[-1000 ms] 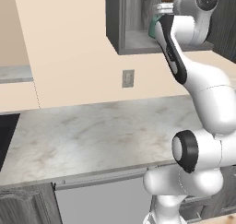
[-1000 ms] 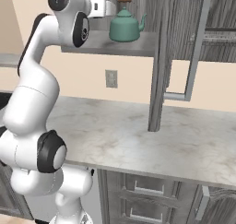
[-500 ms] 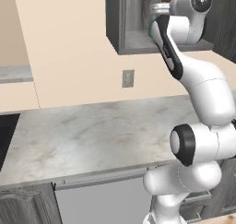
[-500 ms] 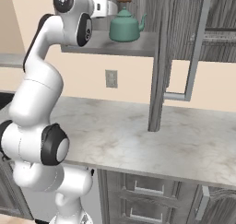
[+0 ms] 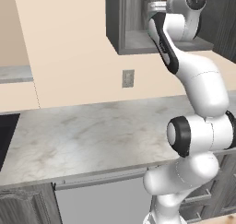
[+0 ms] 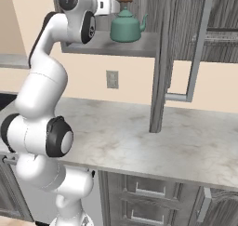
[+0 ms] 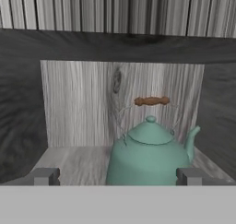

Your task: Open the cabinet, pick the kettle from the cabinet, and place it in the sink.

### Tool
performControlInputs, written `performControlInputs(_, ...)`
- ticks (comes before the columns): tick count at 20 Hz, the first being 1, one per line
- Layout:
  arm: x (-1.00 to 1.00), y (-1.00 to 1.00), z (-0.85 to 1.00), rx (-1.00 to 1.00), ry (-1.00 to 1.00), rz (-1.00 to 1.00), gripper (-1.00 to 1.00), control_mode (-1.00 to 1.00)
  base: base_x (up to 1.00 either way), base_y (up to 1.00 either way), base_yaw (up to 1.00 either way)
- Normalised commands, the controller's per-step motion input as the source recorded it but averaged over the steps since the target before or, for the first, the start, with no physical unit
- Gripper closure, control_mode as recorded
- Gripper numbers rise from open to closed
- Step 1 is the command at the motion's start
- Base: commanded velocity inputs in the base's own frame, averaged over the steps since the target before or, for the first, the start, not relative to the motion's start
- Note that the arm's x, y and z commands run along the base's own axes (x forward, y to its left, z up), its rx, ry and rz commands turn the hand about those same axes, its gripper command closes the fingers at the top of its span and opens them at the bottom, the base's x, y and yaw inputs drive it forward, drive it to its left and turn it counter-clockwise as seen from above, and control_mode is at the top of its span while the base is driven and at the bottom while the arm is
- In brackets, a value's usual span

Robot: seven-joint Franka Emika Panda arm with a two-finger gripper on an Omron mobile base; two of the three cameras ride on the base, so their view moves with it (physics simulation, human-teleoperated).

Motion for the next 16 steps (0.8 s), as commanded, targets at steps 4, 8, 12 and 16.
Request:
performControlInputs(4, 0.18, 0.00, 0.00, 0.00, 0.00, 0.00, -1.00, -1.00, 0.00, 0.00, 0.00)
performControlInputs(8, 0.22, 0.00, 0.00, 0.02, 0.00, 0.00, -1.00, -1.00, 0.00, 0.00, 0.00)
performControlInputs(12, 0.19, 0.01, 0.00, 0.00, 0.00, 0.00, -1.00, -1.00, 0.00, 0.00, 0.00)
performControlInputs(16, 0.19, 0.00, 0.00, 0.00, 0.00, 0.00, -1.00, -1.00, 0.00, 0.00, 0.00)
